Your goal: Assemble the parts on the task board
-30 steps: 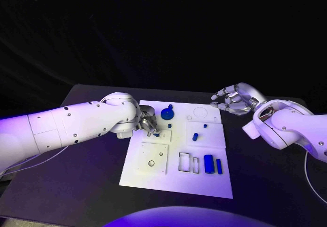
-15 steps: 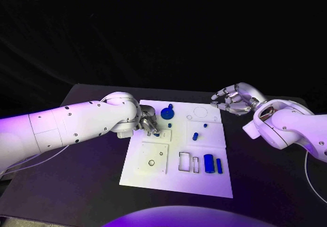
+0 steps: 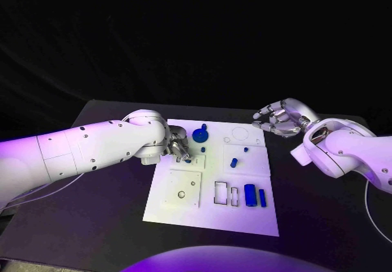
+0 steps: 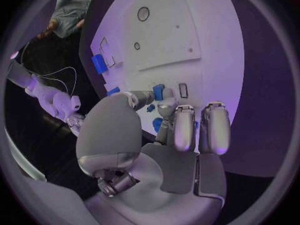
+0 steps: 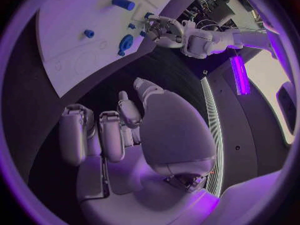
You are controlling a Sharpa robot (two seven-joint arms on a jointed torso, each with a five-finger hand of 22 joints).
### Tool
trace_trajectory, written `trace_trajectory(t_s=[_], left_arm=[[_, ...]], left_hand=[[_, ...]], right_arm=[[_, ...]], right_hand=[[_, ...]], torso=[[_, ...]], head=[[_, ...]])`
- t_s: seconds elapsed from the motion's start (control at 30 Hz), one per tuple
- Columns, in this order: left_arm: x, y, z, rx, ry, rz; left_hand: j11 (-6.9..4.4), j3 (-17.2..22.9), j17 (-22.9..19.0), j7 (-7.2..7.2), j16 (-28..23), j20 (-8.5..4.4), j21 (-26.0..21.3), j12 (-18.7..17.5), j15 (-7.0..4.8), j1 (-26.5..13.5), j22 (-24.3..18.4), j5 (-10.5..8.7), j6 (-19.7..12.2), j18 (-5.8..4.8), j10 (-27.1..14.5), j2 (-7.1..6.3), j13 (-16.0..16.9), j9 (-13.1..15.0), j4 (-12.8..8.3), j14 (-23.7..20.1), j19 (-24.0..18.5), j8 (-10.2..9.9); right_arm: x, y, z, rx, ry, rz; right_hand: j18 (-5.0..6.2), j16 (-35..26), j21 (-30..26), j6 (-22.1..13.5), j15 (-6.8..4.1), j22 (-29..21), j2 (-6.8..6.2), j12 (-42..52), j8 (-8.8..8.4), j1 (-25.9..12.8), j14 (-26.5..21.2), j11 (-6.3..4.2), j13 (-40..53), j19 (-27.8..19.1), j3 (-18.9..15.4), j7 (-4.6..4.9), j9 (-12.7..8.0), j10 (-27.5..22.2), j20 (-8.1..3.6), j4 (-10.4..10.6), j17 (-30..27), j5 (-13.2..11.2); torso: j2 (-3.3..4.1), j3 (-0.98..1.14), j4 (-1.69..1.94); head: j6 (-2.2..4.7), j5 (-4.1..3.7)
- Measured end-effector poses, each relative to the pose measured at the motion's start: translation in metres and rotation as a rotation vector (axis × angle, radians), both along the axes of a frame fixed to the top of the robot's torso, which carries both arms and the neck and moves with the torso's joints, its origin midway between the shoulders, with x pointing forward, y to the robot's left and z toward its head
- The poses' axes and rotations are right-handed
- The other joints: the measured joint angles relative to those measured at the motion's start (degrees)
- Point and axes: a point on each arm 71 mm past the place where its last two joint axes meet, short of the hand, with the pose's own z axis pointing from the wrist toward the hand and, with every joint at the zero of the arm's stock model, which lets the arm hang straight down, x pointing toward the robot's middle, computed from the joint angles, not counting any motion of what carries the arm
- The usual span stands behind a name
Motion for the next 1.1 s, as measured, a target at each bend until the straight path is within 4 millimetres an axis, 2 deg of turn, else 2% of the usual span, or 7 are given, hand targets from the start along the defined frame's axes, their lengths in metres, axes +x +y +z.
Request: trace_trajectory(t_s=[0.07, 0.1, 0.23, 0.67, 0.77, 0.9, 1.1], left_arm=[[0.0002, -0.0004, -0.0003, 0.001, 0.001, 0.000], [0.0004, -0.0006, -0.0006, 0.002, 0.001, 0.001], [0.0012, -0.0010, -0.0012, 0.004, 0.002, 0.003], [0.0031, -0.0020, -0.0023, 0.008, 0.006, 0.009], [0.0034, -0.0019, -0.0024, 0.008, 0.008, 0.010], [0.0035, -0.0013, -0.0028, 0.008, 0.009, 0.012], [0.0029, -0.0004, -0.0042, 0.009, 0.015, 0.014]], left_hand=[[0.00, 0.0, 0.0, 0.00, 0.0, 0.00, 0.0, 0.0, 0.00, -0.4, 0.0, 0.00, 0.0, 0.00, 0.0, 0.14, 0.1, 0.0, 0.0, 0.0, 0.0, 0.3], [-0.02, 3.6, 0.0, 0.00, 0.0, 0.00, 0.0, 0.2, 0.00, -1.1, 0.0, -0.10, 0.0, 0.00, 0.0, -0.01, 0.1, 0.0, -3.6, 0.0, 0.0, 0.3], [-0.30, 3.7, 0.0, -0.08, 0.0, -0.20, 0.0, 0.3, 0.00, -2.2, 0.0, -0.21, 0.1, -0.91, 0.3, -0.22, 0.4, 0.0, -3.7, 0.0, 0.2, 0.3], [-0.49, 3.7, 0.0, -0.30, 0.0, -0.20, 0.0, 0.5, -0.41, -3.8, 0.0, -0.52, 0.5, -0.90, 0.5, 0.30, 0.7, 0.1, -3.7, 0.0, 0.2, 0.7], [-0.70, 5.2, 0.0, -0.47, 0.0, -0.41, 0.0, 0.6, -0.41, -5.5, 0.0, -0.58, 0.8, -0.89, 0.7, -0.07, 0.9, 0.1, -6.2, 0.0, 0.4, 0.7], [-0.80, 3.2, 0.0, -1.04, 0.0, -0.41, 0.0, 0.7, -0.41, -7.4, 0.0, -1.01, 1.5, -0.89, 0.8, -0.55, 1.2, -0.1, -7.1, 0.0, 0.4, 0.7], [-0.91, -3.5, 0.1, -1.40, 0.0, -0.61, 0.0, 1.0, -0.41, -8.4, 0.0, -0.87, 2.4, -0.89, 0.9, -0.51, 1.5, -0.8, -4.1, 0.0, 0.6, 0.0]], right_arm=[[0.0000, 0.0000, -0.0001, 0.000, 0.000, 0.000], [0.0000, 0.0000, -0.0001, 0.000, 0.000, 0.000], [0.0000, -0.0001, -0.0005, 0.000, 0.001, -0.001], [-0.0002, -0.0004, -0.0014, -0.001, 0.003, -0.001], [-0.0003, -0.0006, -0.0016, -0.001, 0.003, -0.002], [-0.0003, -0.0009, -0.0017, -0.001, 0.003, -0.002], [-0.0003, -0.0013, -0.0018, -0.001, 0.004, -0.003]], right_hand=[[0.00, 0.0, 0.0, 0.0, 0.00, 0.0, 0.00, 0.0, 0.00, 0.0, 0.0, 0.00, 0.0, 0.0, 0.0, 0.00, 0.0, 0.0, 0.00, 0.0, 0.0, 0.0], [0.00, 0.0, 0.0, 0.0, 0.00, 0.0, 0.00, 0.0, 0.00, 0.0, 0.0, 0.00, 0.0, 0.0, 0.0, 0.00, 0.0, 0.0, 0.00, 0.0, 0.0, 0.0], [0.00, 0.0, 0.0, 0.0, 0.00, 0.0, 0.00, 0.0, 0.00, 0.0, 0.0, 0.00, 0.0, 0.0, 0.0, 0.00, 0.0, 0.0, 0.00, 0.0, 0.0, 0.0], [0.00, -0.3, 0.0, 0.0, 0.00, 0.0, 0.00, 0.0, 0.00, 0.0, 0.0, 0.00, -0.1, 0.0, 0.0, 0.00, 0.0, -0.4, 0.00, 0.0, 0.0, 0.0], [0.00, -0.3, -0.3, 0.0, 0.00, 0.0, 0.00, 0.0, 0.00, 0.0, 0.0, 0.00, -0.2, 0.0, 0.2, 0.00, 0.0, -0.4, 0.00, 0.2, 0.0, 0.0], [0.00, -0.3, -0.3, 0.0, 0.00, 0.0, 0.00, -0.2, 0.00, 0.0, 0.0, 0.00, -0.3, 0.0, 0.2, 0.00, 0.0, -0.4, 0.00, 0.2, 0.0, 0.0], [0.00, -0.3, -0.3, 0.0, 0.00, 0.0, 0.00, -0.3, 0.00, 0.0, 0.0, 0.00, -0.5, 0.0, 0.2, 0.00, 0.0, -0.4, 0.00, 0.2, 0.0, 0.0]], torso=[[0.00, 0.00, 0.00], [0.00, 0.02, 0.00], [-0.01, 0.02, 0.00], [-0.01, 0.00, 0.00], [-0.01, -0.02, 0.02], [-0.01, -0.03, 0.04], [-0.01, -0.04, 0.07]], head=[[-0.01, -0.01], [-0.02, -0.01], [-0.02, -0.02], [-0.04, -0.26], [-0.07, -0.31], [-0.13, -0.33], [-0.15, -0.36]])
